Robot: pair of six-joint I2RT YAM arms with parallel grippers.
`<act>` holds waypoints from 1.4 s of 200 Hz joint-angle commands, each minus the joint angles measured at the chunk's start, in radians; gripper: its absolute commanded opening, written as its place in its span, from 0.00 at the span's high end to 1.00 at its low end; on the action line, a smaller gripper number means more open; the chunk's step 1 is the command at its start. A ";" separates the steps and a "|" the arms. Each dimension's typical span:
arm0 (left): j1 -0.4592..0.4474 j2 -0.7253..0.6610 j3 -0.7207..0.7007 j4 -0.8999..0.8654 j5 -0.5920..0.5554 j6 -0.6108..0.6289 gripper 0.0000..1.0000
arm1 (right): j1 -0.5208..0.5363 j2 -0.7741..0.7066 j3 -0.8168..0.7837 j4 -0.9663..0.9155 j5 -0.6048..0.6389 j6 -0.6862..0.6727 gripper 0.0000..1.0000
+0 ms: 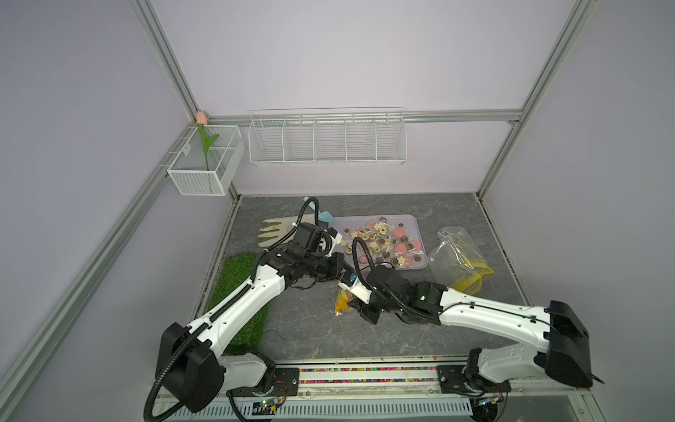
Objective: Pour cookies out of the ziploc bag
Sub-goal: 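Open the ziploc bag at the center of the board, then pour the cookies out of the ziploc bag onto the tray.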
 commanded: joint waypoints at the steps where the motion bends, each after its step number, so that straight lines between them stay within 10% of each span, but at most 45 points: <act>1: 0.008 0.001 0.017 0.016 0.018 0.024 0.97 | 0.007 0.011 -0.002 0.011 0.026 0.006 0.87; 85: 0.048 -0.089 0.013 -0.072 -0.100 0.040 0.21 | -0.069 -0.023 0.019 0.068 0.048 0.288 0.93; 110: 0.084 -0.171 -0.034 -0.062 -0.159 0.007 0.15 | -0.139 -0.052 -0.018 0.108 0.012 0.388 0.94; 204: 0.123 -0.340 -0.282 0.044 -0.210 -0.182 0.25 | -0.366 -0.011 -0.063 0.174 -0.054 0.722 0.94; 280: 0.123 -0.338 -0.511 0.322 -0.119 -0.395 0.75 | -0.386 0.052 -0.050 0.197 -0.081 0.810 0.93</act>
